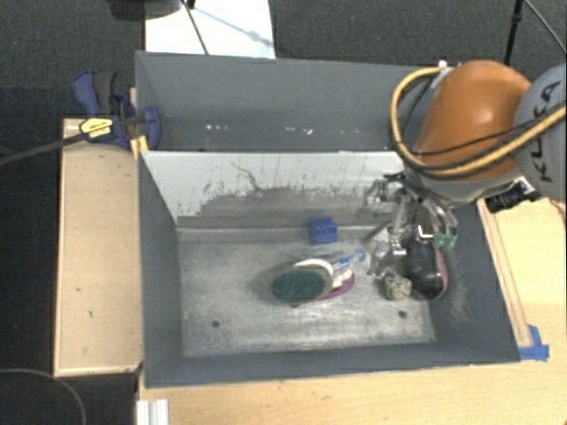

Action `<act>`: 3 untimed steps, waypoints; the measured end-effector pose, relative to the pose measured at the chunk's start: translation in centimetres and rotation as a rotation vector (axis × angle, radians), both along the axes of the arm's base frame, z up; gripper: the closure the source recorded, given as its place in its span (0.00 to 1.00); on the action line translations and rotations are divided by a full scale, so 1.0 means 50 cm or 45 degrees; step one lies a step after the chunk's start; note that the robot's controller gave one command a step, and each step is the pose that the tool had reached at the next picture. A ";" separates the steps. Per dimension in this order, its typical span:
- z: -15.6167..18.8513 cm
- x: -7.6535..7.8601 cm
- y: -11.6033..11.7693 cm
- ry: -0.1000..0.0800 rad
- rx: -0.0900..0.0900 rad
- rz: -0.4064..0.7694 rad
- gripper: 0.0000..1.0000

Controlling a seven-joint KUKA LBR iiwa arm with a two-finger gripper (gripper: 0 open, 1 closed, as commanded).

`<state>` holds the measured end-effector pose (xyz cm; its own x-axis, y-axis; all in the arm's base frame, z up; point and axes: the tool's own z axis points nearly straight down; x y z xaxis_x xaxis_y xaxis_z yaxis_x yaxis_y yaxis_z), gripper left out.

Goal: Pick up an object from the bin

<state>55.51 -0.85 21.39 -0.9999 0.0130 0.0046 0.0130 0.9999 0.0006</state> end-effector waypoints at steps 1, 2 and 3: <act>-0.282 0.013 0.132 -0.013 -0.001 0.356 0.00; -0.223 0.006 0.206 -0.015 0.002 0.388 0.00; -0.183 -0.001 0.150 -0.015 0.000 0.242 0.00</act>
Offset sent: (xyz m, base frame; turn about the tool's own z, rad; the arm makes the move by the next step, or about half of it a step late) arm 0.0041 0.0658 -0.1439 -0.2809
